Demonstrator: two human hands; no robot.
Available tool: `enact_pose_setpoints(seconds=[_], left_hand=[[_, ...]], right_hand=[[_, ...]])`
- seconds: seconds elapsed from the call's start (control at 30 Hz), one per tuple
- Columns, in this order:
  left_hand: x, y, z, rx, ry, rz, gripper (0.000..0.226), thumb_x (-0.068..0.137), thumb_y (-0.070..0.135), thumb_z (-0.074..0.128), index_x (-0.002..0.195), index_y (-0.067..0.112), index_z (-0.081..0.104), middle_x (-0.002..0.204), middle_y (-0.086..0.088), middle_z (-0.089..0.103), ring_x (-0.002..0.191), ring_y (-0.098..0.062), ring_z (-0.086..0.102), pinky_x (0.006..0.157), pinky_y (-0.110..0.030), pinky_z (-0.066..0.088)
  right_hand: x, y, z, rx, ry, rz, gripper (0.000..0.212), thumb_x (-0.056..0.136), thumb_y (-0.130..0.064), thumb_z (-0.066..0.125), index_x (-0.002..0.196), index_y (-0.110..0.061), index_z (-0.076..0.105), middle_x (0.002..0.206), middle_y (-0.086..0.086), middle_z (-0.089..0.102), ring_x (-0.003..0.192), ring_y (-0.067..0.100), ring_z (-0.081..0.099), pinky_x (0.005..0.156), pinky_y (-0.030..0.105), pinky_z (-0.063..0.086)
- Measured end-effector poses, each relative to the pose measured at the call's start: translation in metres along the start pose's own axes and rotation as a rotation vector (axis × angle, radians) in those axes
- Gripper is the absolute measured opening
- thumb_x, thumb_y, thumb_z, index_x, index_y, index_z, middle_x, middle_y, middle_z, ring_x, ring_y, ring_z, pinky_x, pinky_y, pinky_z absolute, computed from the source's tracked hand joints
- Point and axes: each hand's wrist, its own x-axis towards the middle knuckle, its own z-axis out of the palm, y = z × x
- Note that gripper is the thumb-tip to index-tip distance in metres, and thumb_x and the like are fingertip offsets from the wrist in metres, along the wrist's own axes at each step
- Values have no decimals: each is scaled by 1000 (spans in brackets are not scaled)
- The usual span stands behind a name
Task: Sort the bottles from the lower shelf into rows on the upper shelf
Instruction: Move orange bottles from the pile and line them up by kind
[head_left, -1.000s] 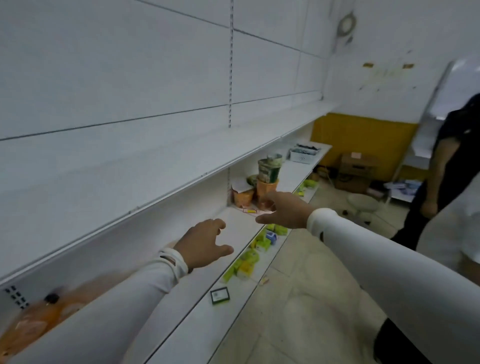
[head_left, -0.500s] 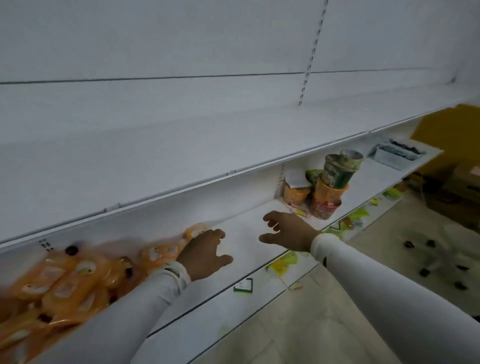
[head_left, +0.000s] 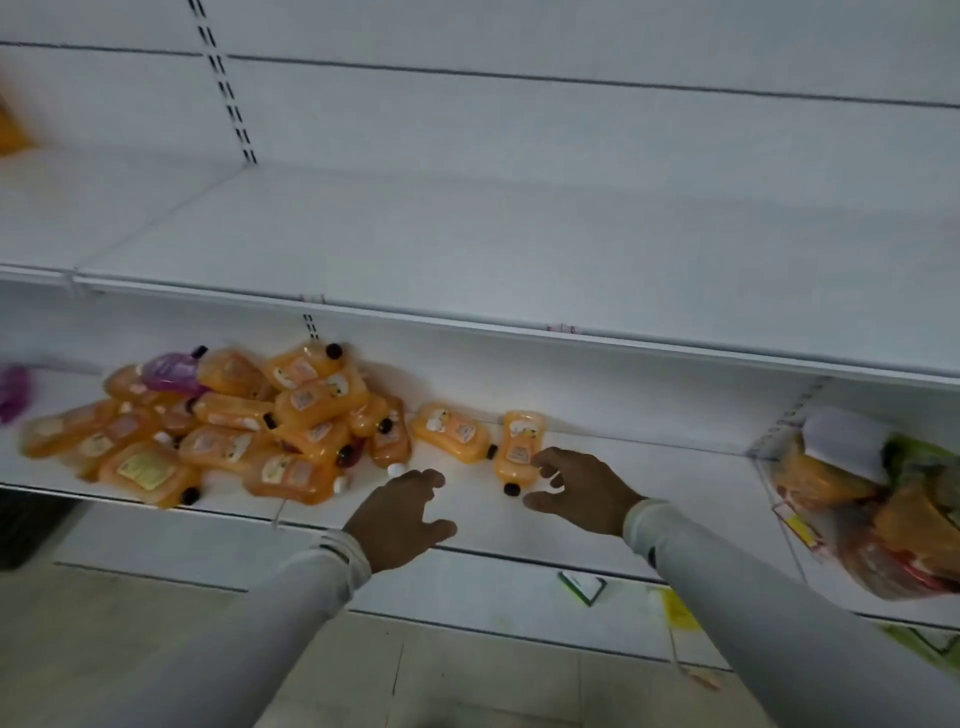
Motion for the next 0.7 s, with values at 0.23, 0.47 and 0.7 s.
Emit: enact_pose_setpoints(seconds=[0.23,0.47,0.7], left_hand=[[35,-32,1,36,21,-19,61,90,43,61,142,22,39,137,0,52,122,-16,53,103,-30,45],[140,-68,27,198,-6,111,62,92,47,55,145,20,35,143,0,48,130,-17,47,109,-33,39],[240,-90,57,366,1,177,67,95,38,54,152,18,24,159,-3,23,145,-21,26,119,-34,21]], right_hand=[[49,10,16,-48,-63,-3,57,86,-49,67,133,-23,50,129,0,58,108,18,59,96,31,47],[113,52,30,-167,-49,48,60,92,-45,61,145,-25,40,143,-3,47,128,18,48,106,28,39],[192,96,47,-414,-72,-36,64,96,-30,52,154,-29,25,158,-1,30,143,22,33,118,33,27]])
